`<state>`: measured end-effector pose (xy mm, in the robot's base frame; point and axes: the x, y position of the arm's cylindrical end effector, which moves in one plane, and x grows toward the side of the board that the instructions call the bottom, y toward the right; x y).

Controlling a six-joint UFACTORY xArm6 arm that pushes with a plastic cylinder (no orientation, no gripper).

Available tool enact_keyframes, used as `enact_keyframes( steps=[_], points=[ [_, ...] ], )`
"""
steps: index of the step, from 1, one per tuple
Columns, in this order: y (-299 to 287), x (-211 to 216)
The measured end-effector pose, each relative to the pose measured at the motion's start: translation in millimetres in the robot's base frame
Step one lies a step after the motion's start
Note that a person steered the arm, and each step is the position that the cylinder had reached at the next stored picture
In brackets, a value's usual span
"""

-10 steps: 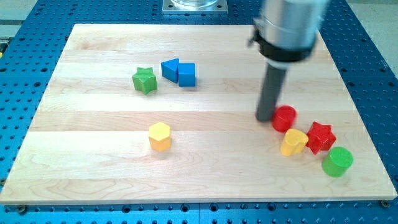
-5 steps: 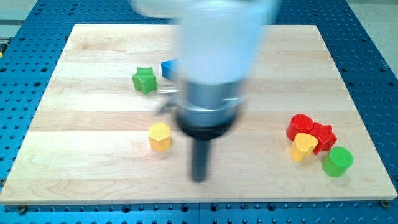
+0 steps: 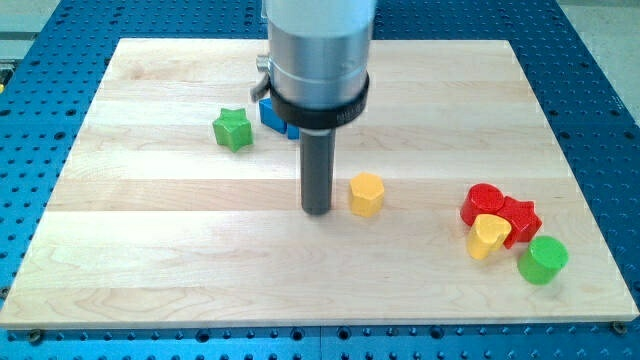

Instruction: Push the red circle and the hexagon into the group of blocks

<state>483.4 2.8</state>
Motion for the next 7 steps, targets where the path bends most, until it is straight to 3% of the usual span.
enact_keyframes(
  steps=[1,2,3,4,5,6,7],
  points=[
    [57.9,-1.4],
    [134.7,41.8],
    [140.7,53.5],
    [80.7,55.7],
    [-18.3,9.2],
    [-155.1,-47.3],
    [-217.7,-109.1]
  ],
)
